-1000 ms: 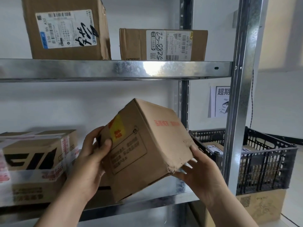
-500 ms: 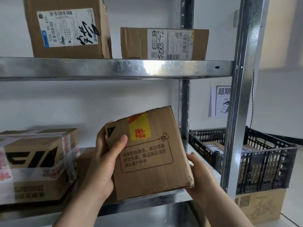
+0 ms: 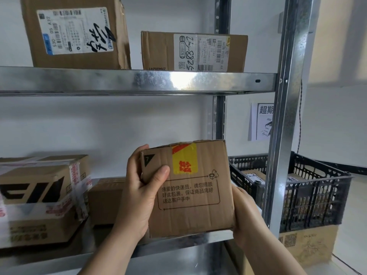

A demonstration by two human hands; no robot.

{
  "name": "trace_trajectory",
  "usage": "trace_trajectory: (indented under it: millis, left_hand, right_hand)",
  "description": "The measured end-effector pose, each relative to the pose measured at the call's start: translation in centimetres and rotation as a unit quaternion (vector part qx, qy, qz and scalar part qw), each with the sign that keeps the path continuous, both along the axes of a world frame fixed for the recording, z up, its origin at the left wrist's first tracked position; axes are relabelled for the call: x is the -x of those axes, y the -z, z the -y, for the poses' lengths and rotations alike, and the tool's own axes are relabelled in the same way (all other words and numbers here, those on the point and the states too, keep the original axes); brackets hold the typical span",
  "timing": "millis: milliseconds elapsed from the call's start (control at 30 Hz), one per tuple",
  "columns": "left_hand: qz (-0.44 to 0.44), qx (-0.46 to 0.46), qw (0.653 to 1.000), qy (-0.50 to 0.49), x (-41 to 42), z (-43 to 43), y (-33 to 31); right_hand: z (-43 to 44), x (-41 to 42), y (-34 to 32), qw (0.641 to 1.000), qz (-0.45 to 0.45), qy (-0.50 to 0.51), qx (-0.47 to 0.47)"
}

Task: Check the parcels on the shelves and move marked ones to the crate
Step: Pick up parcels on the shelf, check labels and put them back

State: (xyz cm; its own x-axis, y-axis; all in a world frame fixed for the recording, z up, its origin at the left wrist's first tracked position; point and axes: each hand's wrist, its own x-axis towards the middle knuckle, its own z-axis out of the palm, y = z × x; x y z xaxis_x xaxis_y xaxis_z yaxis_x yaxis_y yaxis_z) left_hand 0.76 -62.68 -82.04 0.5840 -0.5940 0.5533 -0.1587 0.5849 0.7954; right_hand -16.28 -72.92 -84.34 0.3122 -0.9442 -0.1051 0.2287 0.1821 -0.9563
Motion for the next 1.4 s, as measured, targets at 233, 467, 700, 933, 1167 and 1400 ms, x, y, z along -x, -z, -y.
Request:
trace_trajectory:
  millis: [233,467,700,933,1167,1400]
  left_hand:
    - [0.081,0.015,0.996,-0.039,1.0,0.4,-0.2]
    - [0.116,0.027,0.990,-0.076,2.1,1.0,0.4]
    - [0.138,0.003,0.985,-0.099,3.0,-0.1,0.8]
    - [0.130,-0.026,0.988,-0.079,1.9,-0.8,-0.7]
    - [0.193,-0.181,0.964,0.004,-1.2,-1.6,-1.7]
    - [0.092,-0.106,0.990,-0.020,-2.6,-2.0,-2.1]
  right_hand:
    - [-0.6,-0.3,0.4,0.985,0.165,-0.020,-0.033]
    - [-0.7,-0.9,0.8,0.940,0.320,-0.066,-0.099]
    - [0.3,0.2,1.0,0.925,0.355,-0.061,-0.119]
    - [1.1,1.0,1.4,0.926,0.356,-0.067,-0.110]
    - [1.6,0.9,1.8,0.946,0.306,-0.071,-0.082]
    - [1.3,0.3,1.4,0.960,0.261,-0.059,-0.080]
